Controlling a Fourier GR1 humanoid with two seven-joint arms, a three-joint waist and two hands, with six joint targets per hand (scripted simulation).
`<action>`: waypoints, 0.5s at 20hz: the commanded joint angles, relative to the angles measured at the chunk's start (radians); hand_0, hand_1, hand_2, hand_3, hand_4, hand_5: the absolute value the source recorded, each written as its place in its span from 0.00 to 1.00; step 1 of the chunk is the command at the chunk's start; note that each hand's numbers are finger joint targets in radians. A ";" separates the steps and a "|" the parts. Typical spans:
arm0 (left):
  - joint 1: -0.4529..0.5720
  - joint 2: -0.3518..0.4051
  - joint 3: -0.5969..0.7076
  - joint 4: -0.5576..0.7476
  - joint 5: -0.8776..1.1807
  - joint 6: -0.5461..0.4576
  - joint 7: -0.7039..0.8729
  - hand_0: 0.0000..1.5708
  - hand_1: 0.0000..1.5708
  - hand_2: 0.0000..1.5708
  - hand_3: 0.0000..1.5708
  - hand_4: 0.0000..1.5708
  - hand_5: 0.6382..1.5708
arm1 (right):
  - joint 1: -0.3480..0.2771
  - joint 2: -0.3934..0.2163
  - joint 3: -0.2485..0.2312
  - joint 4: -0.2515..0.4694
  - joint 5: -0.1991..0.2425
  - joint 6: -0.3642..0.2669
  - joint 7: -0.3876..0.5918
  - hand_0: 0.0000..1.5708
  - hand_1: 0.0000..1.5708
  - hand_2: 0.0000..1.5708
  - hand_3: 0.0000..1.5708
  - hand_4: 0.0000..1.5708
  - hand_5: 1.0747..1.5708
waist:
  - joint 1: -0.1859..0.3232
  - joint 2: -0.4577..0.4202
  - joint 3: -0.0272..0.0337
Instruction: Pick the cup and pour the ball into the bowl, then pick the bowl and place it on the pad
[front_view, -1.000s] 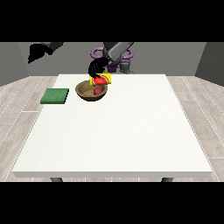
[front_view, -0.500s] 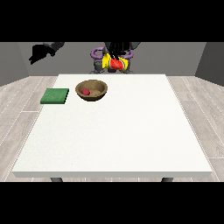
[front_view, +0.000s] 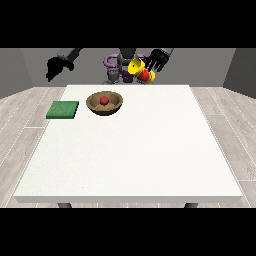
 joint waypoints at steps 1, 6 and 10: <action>0.013 -0.105 0.191 -0.102 0.318 -0.087 -0.072 0.37 0.37 0.25 0.22 0.73 0.89 | -0.013 0.031 0.007 -0.013 -0.007 -0.012 0.006 0.00 0.00 0.32 0.40 0.39 1.00 | 0.009 0.032 -0.0113; -0.027 -0.128 0.409 -0.204 0.675 -0.344 -0.083 0.00 0.00 0.00 0.00 0.33 0.99 | 0.014 0.075 0.009 0.000 -0.019 -0.020 0.001 0.00 0.00 0.28 0.30 0.42 1.00 | 0.067 0.034 -0.0072; -0.021 0.014 0.535 -0.195 0.882 -0.638 -0.034 0.00 0.00 0.00 0.00 0.25 0.97 | 0.080 0.125 0.015 -0.007 -0.020 -0.030 -0.049 0.00 0.00 0.23 0.24 0.43 1.00 | 0.110 0.043 0.0010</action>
